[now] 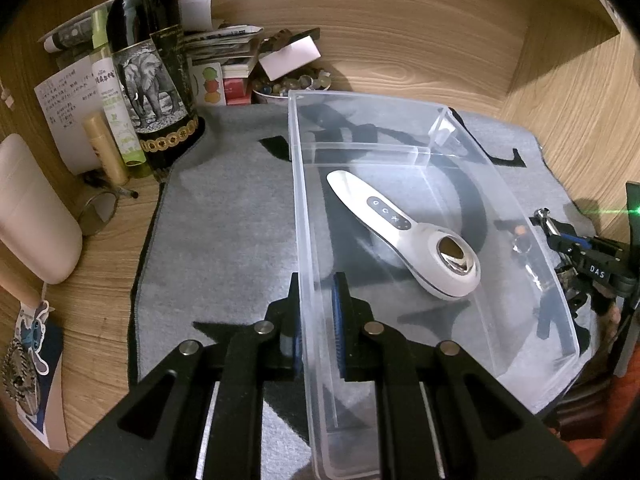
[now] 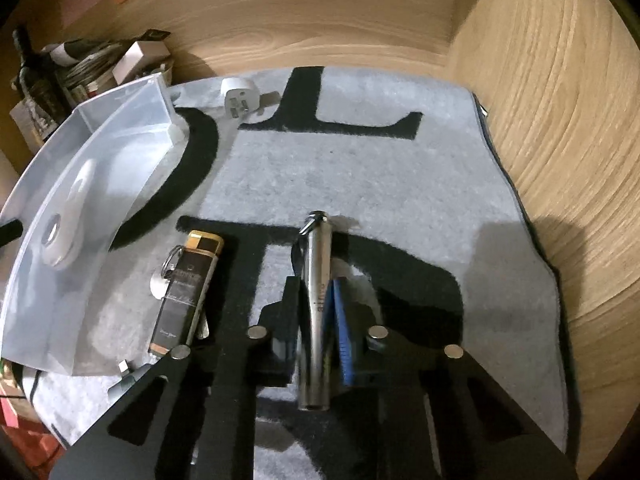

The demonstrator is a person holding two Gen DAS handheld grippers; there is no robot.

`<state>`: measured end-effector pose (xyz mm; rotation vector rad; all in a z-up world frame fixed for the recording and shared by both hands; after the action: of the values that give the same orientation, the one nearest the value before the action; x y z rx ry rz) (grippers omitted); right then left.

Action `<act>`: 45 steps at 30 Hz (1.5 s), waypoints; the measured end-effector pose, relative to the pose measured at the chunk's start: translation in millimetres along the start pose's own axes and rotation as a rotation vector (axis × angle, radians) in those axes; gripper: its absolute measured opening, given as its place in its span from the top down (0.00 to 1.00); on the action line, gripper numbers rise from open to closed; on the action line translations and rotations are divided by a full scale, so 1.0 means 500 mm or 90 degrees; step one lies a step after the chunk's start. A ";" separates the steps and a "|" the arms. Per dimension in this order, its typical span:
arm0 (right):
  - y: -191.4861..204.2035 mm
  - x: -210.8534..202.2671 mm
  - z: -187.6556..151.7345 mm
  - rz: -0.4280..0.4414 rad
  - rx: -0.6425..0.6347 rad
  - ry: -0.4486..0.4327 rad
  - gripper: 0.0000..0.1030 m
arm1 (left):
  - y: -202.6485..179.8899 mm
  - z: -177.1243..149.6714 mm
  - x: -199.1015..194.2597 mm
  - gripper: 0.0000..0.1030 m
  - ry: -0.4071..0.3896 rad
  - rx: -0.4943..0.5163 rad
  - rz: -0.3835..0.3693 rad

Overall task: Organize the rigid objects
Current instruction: 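Grasp the silver metal cylinder on the mat with the right tool, then lower the silver cylinder into the box beside the massager and release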

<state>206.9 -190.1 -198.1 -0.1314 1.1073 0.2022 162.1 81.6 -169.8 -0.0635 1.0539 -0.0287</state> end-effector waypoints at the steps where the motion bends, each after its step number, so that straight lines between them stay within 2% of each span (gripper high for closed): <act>1: 0.000 -0.001 0.001 0.000 0.001 -0.002 0.86 | 0.000 0.000 0.000 0.88 0.000 0.000 -0.001; 6: 0.007 -0.013 0.015 0.007 0.002 -0.027 0.86 | 0.000 0.002 0.000 0.88 -0.001 -0.003 -0.005; 12: 0.033 -0.066 0.045 0.007 -0.007 -0.081 0.86 | 0.002 0.003 0.001 0.88 -0.002 0.000 -0.013; 22: 0.124 -0.175 0.115 0.051 -0.048 -0.191 0.86 | 0.001 0.006 0.001 0.88 -0.006 0.008 -0.017; 29: 0.197 -0.219 0.155 0.085 -0.088 -0.237 0.86 | 0.002 0.005 0.000 0.88 -0.011 0.005 -0.026; 36: 0.278 -0.209 0.178 0.114 -0.136 -0.229 0.86 | 0.002 0.003 -0.001 0.88 -0.017 0.006 -0.030; 45: 0.359 -0.119 0.192 0.113 -0.195 -0.146 0.86 | 0.004 0.003 -0.002 0.88 -0.021 0.006 -0.040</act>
<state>224.4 -1.1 -103.2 -0.2764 0.8544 0.5332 163.0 83.7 -168.5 -0.0879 1.0178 -0.0891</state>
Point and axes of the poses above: each gripper's, at about its wrist camera, not at the fingertips, and x roughly the way its jaws point, y to its left, z to its top, the point moved 8 cm from there along x, roughly the way its jaws point, and after that the axes turned 9 degrees about y, right-handed, at the moved point
